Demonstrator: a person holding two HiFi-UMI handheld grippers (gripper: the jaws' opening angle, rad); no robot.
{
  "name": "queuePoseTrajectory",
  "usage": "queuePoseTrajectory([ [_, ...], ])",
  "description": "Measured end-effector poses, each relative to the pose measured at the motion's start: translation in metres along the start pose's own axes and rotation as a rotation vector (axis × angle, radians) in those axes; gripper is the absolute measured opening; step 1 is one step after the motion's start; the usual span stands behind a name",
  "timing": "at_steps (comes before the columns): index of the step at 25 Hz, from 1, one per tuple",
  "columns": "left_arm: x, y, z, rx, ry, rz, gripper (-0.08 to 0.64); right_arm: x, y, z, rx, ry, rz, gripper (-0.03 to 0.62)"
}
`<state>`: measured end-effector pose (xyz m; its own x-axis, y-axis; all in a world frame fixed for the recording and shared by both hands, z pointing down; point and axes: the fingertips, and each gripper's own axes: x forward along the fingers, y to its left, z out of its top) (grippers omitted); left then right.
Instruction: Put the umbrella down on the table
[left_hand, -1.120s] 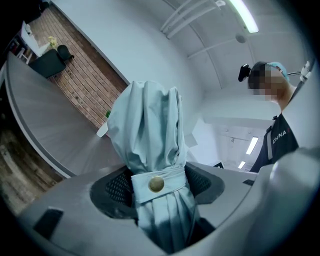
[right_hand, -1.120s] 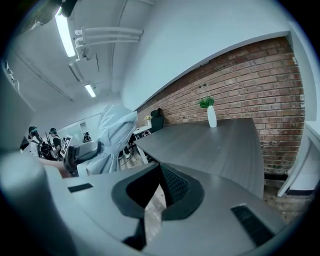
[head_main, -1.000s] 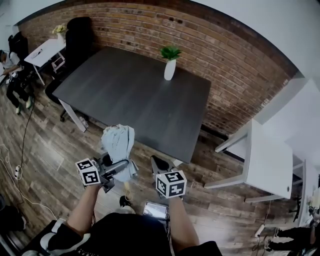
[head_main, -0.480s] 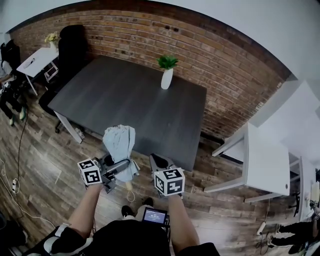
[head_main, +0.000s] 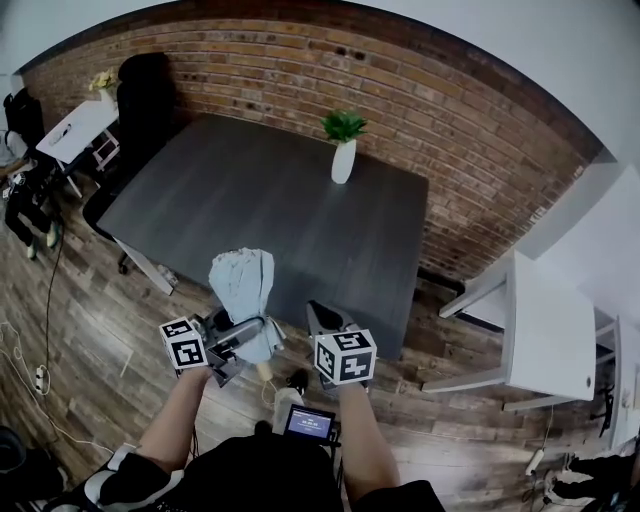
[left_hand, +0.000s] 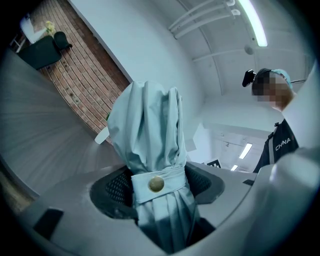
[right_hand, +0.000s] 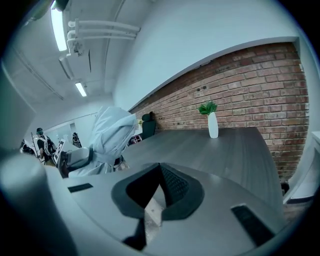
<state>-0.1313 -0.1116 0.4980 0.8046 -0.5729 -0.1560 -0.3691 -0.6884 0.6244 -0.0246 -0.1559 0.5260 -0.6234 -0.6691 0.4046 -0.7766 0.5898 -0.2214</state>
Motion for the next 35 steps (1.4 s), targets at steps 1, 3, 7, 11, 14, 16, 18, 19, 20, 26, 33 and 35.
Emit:
queuePoseTrajectory([
  [1, 0.003, 0.007, 0.005, -0.001, 0.003, 0.003, 0.298, 0.009, -0.004, 0.004, 0.008, -0.003, 0.003, 0.008],
  [3, 0.012, 0.023, 0.016, -0.005, 0.008, 0.007, 0.298, 0.027, -0.015, 0.013, 0.022, -0.004, 0.008, 0.008],
  [7, 0.034, 0.053, 0.037, -0.021, 0.005, 0.011, 0.298, 0.056, -0.039, 0.026, 0.051, 0.002, 0.012, 0.008],
  [11, 0.056, 0.08, 0.054, -0.038, -0.003, 0.019, 0.298, 0.082, -0.059, 0.034, 0.071, 0.023, 0.024, 0.008],
  [14, 0.07, 0.097, 0.065, -0.051, -0.007, 0.018, 0.298, 0.099, -0.075, 0.045, 0.084, 0.026, 0.031, 0.008],
  [16, 0.08, 0.109, 0.073, -0.057, -0.01, 0.024, 0.298, 0.11, -0.085, 0.054, 0.088, 0.025, 0.036, 0.008],
  [18, 0.089, 0.119, 0.078, -0.063, -0.011, 0.031, 0.298, 0.119, -0.094, 0.06, 0.086, 0.03, 0.043, 0.008],
  [19, 0.094, 0.124, 0.08, -0.066, -0.011, 0.034, 0.298, 0.123, -0.098, 0.062, 0.085, 0.033, 0.048, 0.008],
  [20, 0.099, 0.128, 0.082, -0.067, -0.01, 0.034, 0.298, 0.127, -0.103, 0.063, 0.086, 0.037, 0.051, 0.008],
  [26, 0.12, 0.143, 0.085, -0.071, 0.01, 0.02, 0.298, 0.15, -0.124, 0.062, 0.111, 0.06, 0.058, 0.008],
  [33, 0.118, 0.17, 0.09, -0.094, 0.063, 0.019, 0.298, 0.167, -0.122, 0.07, 0.133, 0.045, 0.034, 0.008],
  [35, 0.119, 0.176, 0.092, -0.093, 0.091, 0.013, 0.298, 0.169, -0.124, 0.073, 0.152, 0.034, 0.011, 0.008],
])
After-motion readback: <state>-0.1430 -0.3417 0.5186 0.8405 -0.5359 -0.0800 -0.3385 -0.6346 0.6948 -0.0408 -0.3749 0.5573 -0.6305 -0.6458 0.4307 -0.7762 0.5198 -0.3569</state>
